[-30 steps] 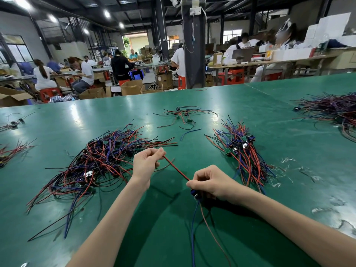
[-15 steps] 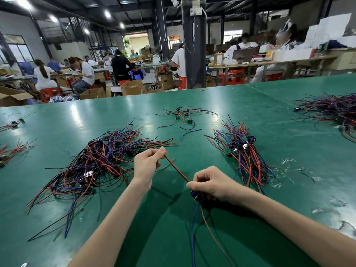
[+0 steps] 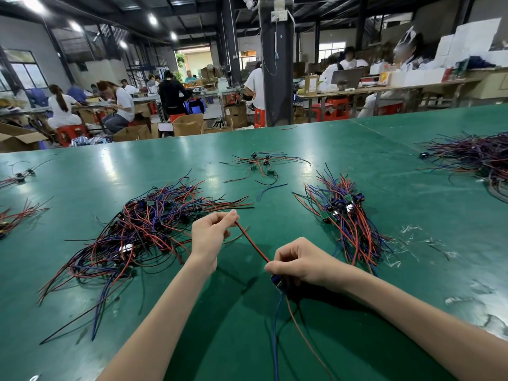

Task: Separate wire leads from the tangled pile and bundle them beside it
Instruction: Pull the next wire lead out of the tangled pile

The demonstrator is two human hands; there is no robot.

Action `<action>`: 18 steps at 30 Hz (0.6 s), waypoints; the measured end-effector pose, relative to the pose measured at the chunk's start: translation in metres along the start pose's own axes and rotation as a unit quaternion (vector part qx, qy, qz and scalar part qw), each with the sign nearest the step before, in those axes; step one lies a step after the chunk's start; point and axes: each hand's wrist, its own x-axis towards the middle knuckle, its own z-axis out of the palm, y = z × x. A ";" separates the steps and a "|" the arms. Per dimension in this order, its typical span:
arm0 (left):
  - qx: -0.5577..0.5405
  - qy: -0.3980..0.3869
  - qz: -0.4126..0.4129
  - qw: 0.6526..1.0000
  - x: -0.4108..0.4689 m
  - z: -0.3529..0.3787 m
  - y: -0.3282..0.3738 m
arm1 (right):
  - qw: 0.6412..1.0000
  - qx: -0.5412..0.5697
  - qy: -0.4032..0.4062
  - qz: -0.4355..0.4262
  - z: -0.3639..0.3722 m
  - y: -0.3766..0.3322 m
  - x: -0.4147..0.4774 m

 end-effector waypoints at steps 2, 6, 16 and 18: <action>0.003 -0.003 0.003 1.000 -0.001 0.001 0.000 | 1.000 -0.001 -0.010 0.000 0.001 -0.001 0.000; 0.004 -0.006 0.003 1.000 -0.003 0.001 0.000 | 1.000 -0.018 -0.015 0.002 0.001 -0.001 -0.002; -0.068 -0.008 -0.060 0.996 -0.007 0.004 0.005 | 1.000 -0.013 -0.003 0.005 -0.002 0.003 0.000; -0.111 -0.027 -0.086 0.990 -0.008 0.007 0.007 | 1.000 -0.003 0.009 0.008 -0.005 0.003 0.000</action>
